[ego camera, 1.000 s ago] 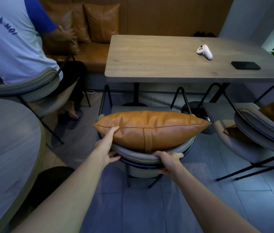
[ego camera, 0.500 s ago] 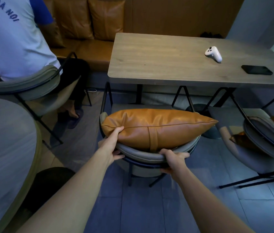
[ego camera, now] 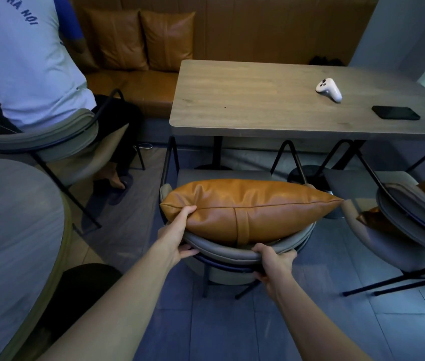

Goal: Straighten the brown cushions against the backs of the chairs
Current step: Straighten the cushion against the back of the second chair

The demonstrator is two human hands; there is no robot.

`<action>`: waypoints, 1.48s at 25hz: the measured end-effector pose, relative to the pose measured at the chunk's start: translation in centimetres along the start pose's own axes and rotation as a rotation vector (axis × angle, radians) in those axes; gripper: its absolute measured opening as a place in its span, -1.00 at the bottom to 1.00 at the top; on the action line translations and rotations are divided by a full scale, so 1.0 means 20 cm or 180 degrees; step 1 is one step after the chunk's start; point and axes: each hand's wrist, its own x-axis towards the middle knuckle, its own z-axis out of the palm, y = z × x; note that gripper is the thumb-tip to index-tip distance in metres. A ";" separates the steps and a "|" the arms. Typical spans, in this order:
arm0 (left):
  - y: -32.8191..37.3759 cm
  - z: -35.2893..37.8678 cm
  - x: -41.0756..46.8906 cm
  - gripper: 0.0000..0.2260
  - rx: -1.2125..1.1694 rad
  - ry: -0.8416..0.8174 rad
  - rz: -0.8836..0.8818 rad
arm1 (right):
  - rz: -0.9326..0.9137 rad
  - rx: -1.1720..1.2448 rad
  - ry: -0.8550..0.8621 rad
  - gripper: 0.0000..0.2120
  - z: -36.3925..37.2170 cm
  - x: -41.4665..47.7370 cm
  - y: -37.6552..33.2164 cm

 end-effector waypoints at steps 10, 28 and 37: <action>-0.02 0.07 0.01 -0.20 0.0072 -0.0093 -0.0053 | -0.0936 -0.2472 0.0593 -0.06 -0.08 -0.06 -0.15; -0.02 -0.05 -0.07 -0.17 0.0162 -0.0315 0.0161 | -0.3332 -0.5558 -0.0308 -0.57 0.08 -0.20 -0.03; -0.01 -0.04 -0.02 -0.30 0.0109 -0.0198 0.0176 | -0.3704 -0.5186 -0.0269 -0.59 0.06 -0.14 0.01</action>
